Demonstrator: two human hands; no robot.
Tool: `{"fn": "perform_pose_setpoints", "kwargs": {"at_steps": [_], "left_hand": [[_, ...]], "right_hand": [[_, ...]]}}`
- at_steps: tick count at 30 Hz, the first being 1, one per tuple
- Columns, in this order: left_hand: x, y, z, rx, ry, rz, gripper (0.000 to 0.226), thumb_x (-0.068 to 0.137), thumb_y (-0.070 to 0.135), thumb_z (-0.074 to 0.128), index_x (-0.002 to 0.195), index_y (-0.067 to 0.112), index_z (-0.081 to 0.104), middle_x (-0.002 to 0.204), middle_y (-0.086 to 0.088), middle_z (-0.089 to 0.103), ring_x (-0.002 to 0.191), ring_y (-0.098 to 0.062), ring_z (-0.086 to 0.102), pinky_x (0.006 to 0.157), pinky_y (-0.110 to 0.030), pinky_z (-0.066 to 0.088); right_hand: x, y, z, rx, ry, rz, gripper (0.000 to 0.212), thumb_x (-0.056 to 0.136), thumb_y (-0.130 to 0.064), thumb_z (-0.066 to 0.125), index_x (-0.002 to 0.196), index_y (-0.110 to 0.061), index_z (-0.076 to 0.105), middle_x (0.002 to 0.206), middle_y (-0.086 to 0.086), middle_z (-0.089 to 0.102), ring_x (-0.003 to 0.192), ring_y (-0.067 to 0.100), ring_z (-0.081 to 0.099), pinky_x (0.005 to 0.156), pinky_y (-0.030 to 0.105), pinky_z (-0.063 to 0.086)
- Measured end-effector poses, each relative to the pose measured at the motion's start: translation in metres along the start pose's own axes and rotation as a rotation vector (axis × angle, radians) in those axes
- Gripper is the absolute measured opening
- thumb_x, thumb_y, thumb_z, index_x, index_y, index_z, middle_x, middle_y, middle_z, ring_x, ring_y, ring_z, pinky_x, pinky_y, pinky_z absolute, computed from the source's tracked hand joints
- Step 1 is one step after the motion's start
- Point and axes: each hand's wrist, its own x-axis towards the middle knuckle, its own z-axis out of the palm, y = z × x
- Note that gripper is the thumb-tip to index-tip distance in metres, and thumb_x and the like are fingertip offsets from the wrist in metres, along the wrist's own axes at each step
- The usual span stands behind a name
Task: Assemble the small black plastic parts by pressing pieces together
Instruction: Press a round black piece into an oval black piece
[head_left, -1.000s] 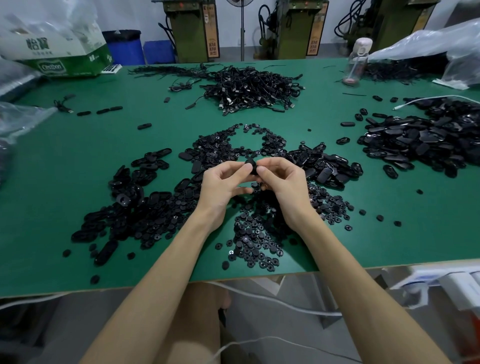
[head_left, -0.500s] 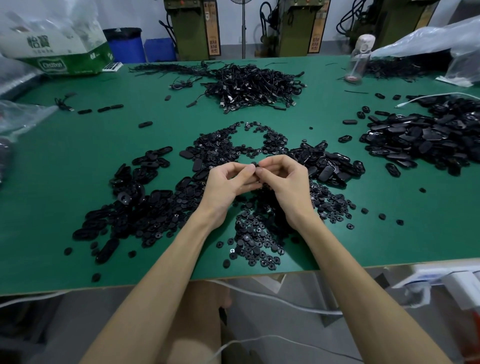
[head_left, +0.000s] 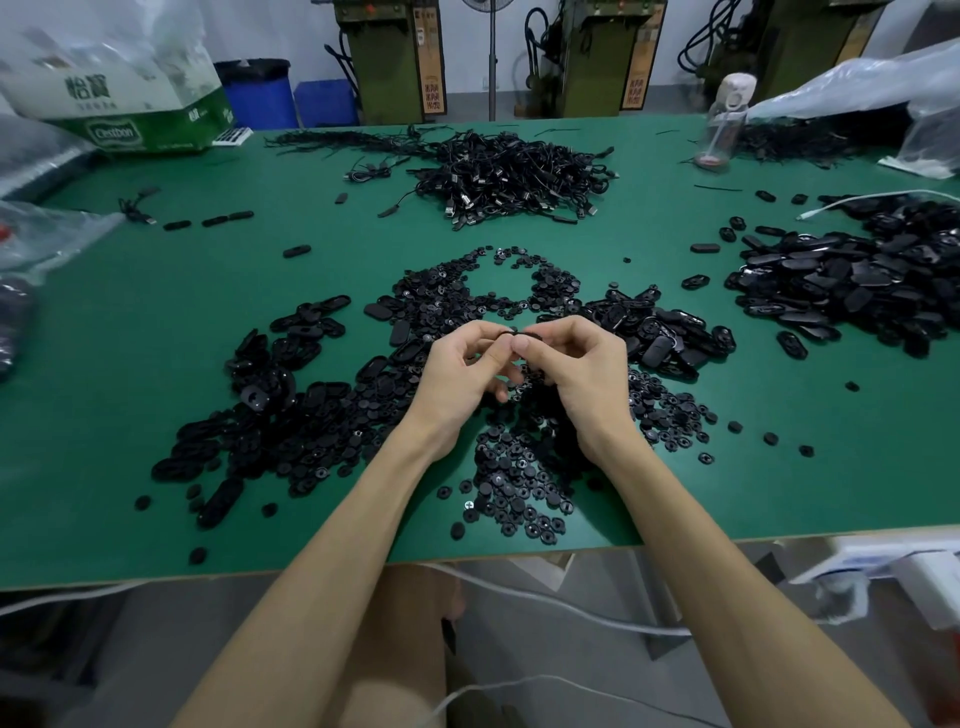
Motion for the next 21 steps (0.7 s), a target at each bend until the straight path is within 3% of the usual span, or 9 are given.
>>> {"fn": "perform_pose_setpoints", "kwargs": {"at_steps": [6,17,21], "left_hand": [[-0.0008,-0.0002,0.0001,0.039,-0.004,0.016,0.018,0.099,0.007,0.067,0.112,-0.006,0.067,0.090,-0.014,0.073,0.069,-0.020,0.070,0.060,-0.029,0.057],[-0.0015,0.0015,0.0011,0.052,0.014,0.021,0.015,0.099,0.003,0.067,0.108,-0.009,0.067,0.086,-0.019,0.074,0.070,-0.022,0.071,0.062,-0.029,0.058],[-0.0004,-0.0003,0.0024,0.122,0.046,0.004,0.010,0.097,0.002,0.065,0.101,-0.006,0.067,0.073,-0.007,0.074,0.063,-0.017,0.068,0.059,-0.029,0.057]], "right_hand": [[-0.0004,-0.0014,-0.0017,0.052,-0.013,0.015,0.004,0.089,-0.011,0.080,0.092,-0.010,0.079,0.077,0.004,0.076,0.070,0.010,0.069,0.067,0.021,0.055],[-0.0006,-0.0016,-0.0007,0.054,-0.038,-0.002,0.005,0.091,-0.011,0.078,0.093,-0.008,0.080,0.079,0.010,0.076,0.071,0.016,0.069,0.069,0.027,0.058],[-0.0006,0.0001,0.0011,0.048,-0.076,0.008,0.006,0.090,-0.013,0.079,0.091,-0.007,0.079,0.075,0.016,0.074,0.065,0.021,0.068,0.065,0.032,0.058]]}}
